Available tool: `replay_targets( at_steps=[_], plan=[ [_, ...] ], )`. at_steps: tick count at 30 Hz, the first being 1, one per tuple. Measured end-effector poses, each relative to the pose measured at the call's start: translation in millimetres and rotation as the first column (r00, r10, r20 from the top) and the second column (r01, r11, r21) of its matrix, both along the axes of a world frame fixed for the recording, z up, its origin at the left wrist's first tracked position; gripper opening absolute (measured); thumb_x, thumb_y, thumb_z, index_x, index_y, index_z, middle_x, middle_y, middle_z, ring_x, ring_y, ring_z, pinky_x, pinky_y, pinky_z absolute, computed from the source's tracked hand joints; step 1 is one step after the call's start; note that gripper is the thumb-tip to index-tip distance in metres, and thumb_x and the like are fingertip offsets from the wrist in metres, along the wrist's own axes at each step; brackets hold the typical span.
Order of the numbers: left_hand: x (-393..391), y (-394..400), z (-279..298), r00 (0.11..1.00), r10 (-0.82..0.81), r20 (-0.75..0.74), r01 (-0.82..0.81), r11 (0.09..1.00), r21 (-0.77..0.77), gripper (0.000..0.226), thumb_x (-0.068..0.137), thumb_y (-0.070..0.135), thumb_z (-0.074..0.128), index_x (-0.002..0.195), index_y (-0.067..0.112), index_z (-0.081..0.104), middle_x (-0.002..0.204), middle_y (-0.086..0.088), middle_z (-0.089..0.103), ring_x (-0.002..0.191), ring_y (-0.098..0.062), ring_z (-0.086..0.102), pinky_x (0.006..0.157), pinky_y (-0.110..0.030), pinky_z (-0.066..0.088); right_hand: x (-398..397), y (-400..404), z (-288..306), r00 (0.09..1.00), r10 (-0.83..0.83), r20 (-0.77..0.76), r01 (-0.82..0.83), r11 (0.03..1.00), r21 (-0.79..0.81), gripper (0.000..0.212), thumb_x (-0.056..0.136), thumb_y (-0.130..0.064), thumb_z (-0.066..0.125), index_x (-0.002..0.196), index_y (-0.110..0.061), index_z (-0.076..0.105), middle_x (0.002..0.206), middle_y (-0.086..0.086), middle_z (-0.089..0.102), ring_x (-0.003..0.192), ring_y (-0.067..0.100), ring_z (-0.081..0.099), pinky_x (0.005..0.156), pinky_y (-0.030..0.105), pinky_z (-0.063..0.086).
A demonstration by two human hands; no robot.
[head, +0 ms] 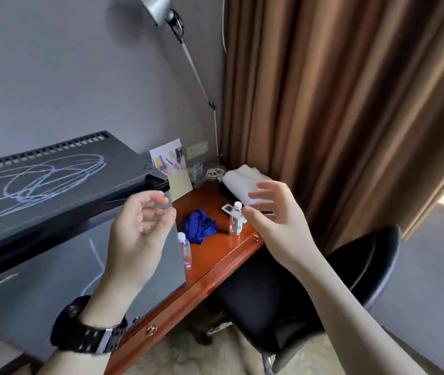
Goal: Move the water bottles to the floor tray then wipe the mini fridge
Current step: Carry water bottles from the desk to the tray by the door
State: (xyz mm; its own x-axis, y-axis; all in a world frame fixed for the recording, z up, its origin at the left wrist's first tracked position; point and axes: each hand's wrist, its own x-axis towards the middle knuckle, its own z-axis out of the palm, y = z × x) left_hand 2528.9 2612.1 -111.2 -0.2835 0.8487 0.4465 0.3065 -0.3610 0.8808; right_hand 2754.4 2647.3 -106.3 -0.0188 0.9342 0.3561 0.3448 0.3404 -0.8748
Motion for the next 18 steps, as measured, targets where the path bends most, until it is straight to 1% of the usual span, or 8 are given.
replay_targets(
  at_steps=[3,5,9,12,14,15,17,18],
  plan=[
    [8.7,31.4,-15.3,0.999,0.048,-0.004,-0.048,0.997,-0.056,0.022,0.084,0.023,0.067,0.105,0.025,0.062,0.103,0.007,0.067,0.092,-0.003,0.063,0.076,-0.009,0.048,2.4,46.9,-9.8,0.999,0.041,0.005,-0.041,0.998,-0.041,0.042,0.089,-0.026,0.073,0.124,-0.025,0.051,0.116,-0.01,0.065,0.101,0.005,0.065,0.081,0.023,0.053],
    [11.4,55.2,-32.6,0.998,0.067,-0.018,-0.068,0.992,-0.109,0.022,0.087,0.019,0.068,0.104,0.029,0.061,0.103,0.008,0.067,0.092,-0.003,0.064,0.075,-0.012,0.05,1.7,80.7,-20.5,0.998,0.057,0.008,-0.057,0.996,-0.065,0.042,0.088,-0.024,0.074,0.124,-0.025,0.051,0.115,-0.01,0.065,0.1,0.005,0.066,0.082,0.025,0.055],
    [15.2,110.8,-87.9,0.995,0.087,-0.042,-0.096,0.941,-0.324,0.033,0.081,0.034,0.068,0.112,0.037,0.057,0.103,0.013,0.065,0.09,-0.002,0.065,0.078,-0.028,0.054,-2.6,145.5,-52.5,0.998,0.051,0.029,-0.047,0.991,-0.122,0.042,0.088,-0.019,0.073,0.124,-0.021,0.053,0.111,-0.011,0.065,0.096,0.002,0.066,0.075,0.016,0.053],
    [25.5,151.9,-136.9,0.974,0.076,-0.214,-0.177,0.843,-0.508,0.053,0.08,0.033,0.069,0.127,0.038,0.046,0.113,0.01,0.061,0.093,-0.011,0.062,0.079,-0.033,0.053,-2.7,192.9,-82.0,0.996,0.06,0.066,-0.046,0.98,-0.193,0.045,0.086,-0.018,0.074,0.126,-0.022,0.052,0.111,-0.012,0.064,0.099,0.005,0.065,0.07,0.011,0.052],
    [31.8,177.0,-174.1,0.942,0.059,-0.33,-0.24,0.806,-0.541,0.068,0.081,0.03,0.071,0.139,0.03,0.036,0.13,0.005,0.054,0.104,-0.018,0.061,0.08,-0.032,0.051,-0.7,225.0,-103.6,0.992,0.068,0.105,-0.042,0.971,-0.234,0.047,0.085,-0.02,0.075,0.126,-0.024,0.051,0.115,-0.011,0.063,0.1,0.005,0.064,0.07,0.015,0.053],
    [33.9,188.7,-192.9,0.929,0.076,-0.362,-0.272,0.803,-0.53,0.073,0.08,0.028,0.072,0.143,0.025,0.033,0.14,0.003,0.048,0.115,-0.022,0.058,0.084,-0.034,0.051,0.4,241.2,-115.8,0.99,0.069,0.125,-0.035,0.968,-0.25,0.049,0.085,-0.022,0.076,0.126,-0.026,0.05,0.117,-0.011,0.062,0.101,0.004,0.063,0.074,0.017,0.053],
    [37.1,208.3,-227.9,0.906,0.134,-0.401,-0.35,0.77,-0.534,0.08,0.08,0.022,0.072,0.147,0.017,0.028,0.156,-0.002,0.031,0.137,-0.026,0.043,0.1,-0.038,0.046,2.4,269.6,-143.6,0.988,0.055,0.142,-0.01,0.952,-0.306,0.052,0.083,-0.025,0.077,0.127,-0.026,0.05,0.119,-0.009,0.061,0.104,0.0,0.061,0.082,0.026,0.053],
    [39.3,215.9,-243.2,0.899,0.169,-0.404,-0.389,0.732,-0.559,0.083,0.08,0.02,0.071,0.148,0.015,0.025,0.16,-0.005,0.025,0.142,-0.028,0.035,0.106,-0.042,0.043,4.0,282.7,-160.4,0.988,0.05,0.146,0.003,0.939,-0.343,0.054,0.082,-0.027,0.078,0.129,-0.026,0.049,0.12,-0.008,0.06,0.104,0.0,0.059,0.086,0.032,0.055]
  ],
)
